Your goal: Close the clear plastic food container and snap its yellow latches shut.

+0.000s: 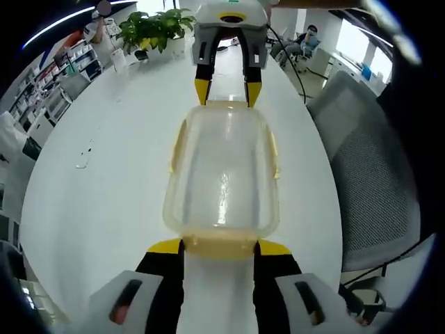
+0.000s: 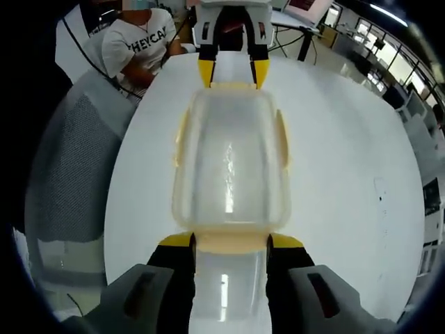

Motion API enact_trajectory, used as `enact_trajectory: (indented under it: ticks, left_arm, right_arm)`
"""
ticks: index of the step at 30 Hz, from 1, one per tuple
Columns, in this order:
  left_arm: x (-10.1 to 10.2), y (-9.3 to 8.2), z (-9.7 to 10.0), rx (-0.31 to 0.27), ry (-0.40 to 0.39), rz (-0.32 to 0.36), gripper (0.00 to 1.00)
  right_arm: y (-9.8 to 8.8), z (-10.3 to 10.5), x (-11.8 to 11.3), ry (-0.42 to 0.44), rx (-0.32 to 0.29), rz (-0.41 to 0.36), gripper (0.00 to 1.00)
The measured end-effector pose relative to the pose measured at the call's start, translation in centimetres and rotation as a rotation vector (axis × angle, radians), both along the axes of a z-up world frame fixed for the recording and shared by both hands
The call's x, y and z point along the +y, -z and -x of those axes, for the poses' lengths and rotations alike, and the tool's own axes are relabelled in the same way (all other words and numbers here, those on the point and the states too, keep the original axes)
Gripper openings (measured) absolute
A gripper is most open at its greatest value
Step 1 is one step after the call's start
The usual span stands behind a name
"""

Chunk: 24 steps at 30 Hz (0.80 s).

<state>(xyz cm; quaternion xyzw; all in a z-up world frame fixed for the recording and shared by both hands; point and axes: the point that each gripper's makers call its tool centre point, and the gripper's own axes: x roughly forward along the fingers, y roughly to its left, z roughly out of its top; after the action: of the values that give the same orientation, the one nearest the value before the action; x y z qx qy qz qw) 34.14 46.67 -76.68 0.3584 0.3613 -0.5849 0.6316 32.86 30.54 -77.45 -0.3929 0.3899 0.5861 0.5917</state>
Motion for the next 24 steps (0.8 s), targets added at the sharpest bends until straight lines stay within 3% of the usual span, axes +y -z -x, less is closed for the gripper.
enact_trajectory:
  ticks: [24]
  left_arm:
    - [-6.8, 0.3, -0.1, -0.001, 0.019, -0.028, 0.33]
  right_arm:
    - [0.5, 0.4, -6.9, 0.018, 0.010, -0.001, 0.36]
